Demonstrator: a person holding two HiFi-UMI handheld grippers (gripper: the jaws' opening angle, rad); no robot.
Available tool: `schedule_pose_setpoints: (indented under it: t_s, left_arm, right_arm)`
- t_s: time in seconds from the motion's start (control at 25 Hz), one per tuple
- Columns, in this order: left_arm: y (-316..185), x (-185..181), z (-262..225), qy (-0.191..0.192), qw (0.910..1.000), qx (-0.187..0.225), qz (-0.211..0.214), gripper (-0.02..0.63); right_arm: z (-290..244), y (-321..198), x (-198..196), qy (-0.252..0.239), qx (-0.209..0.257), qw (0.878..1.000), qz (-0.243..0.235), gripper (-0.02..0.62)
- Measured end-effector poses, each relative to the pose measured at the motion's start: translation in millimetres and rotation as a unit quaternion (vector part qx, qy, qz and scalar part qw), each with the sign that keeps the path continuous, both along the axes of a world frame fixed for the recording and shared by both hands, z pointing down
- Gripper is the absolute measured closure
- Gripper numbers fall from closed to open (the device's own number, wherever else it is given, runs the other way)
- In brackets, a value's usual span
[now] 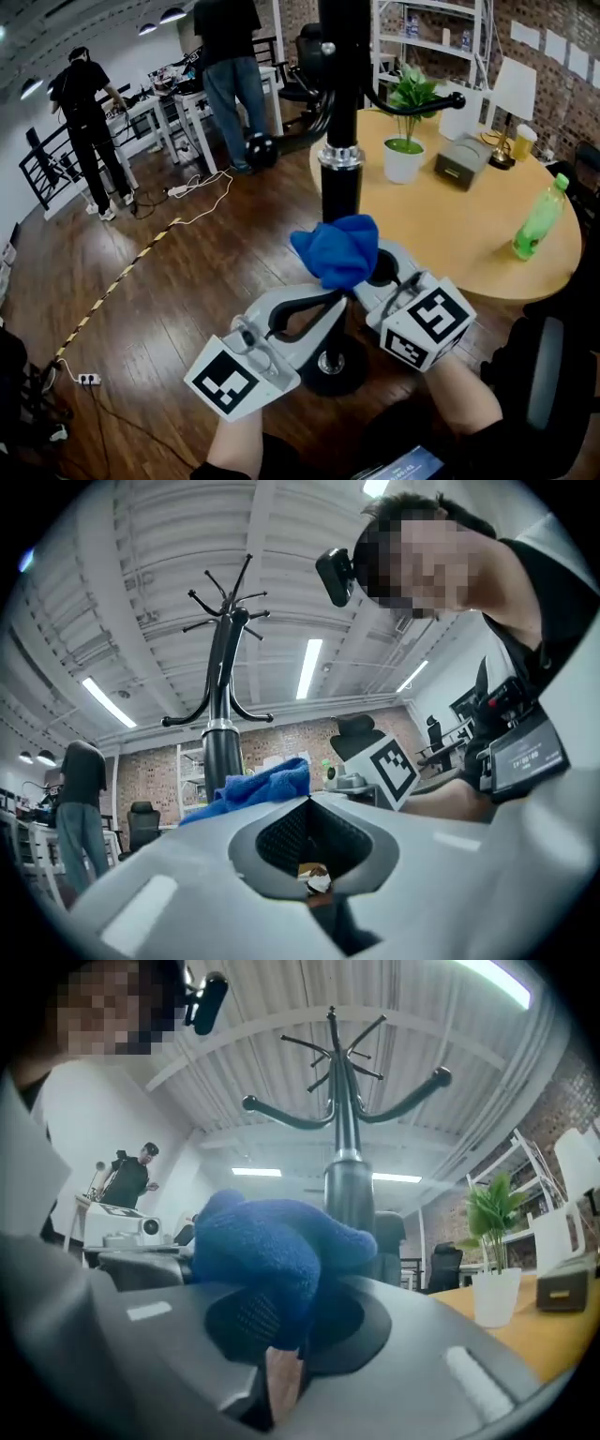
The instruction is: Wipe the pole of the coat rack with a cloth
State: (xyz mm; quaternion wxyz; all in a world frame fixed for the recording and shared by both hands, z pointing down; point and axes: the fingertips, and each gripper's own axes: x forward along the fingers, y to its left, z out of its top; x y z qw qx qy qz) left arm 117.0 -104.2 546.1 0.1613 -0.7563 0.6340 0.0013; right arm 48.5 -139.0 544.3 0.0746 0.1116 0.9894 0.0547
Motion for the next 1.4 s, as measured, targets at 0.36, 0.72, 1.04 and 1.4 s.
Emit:
schedule_pose_setpoints:
  t_s: [0.36, 0.72, 1.04, 1.4]
  left_arm:
    - [-17, -16, 102, 0.009, 0.9999, -0.004, 0.01, 0.601]
    - [-32, -24, 176, 0.056, 0.9972, -0.03, 0.04, 0.6]
    - [-44, -24, 255, 0.034, 0.9956, -0.085, 0.021, 0.6]
    - [-46, -33, 407, 0.063, 0.9854, -0.157, 0.02, 0.6]
  right_arm:
    - [114, -9, 2, 0.014, -0.03, 0.999, -0.014, 0.543]
    - [196, -17, 7, 0.057, -0.079, 0.994, -0.044, 0.546]
    - [280, -28, 10, 0.11, -0.106, 0.988, -0.025, 0.545]
    - [433, -29, 7, 0.23, -0.087, 0.969, 0.013, 0.545]
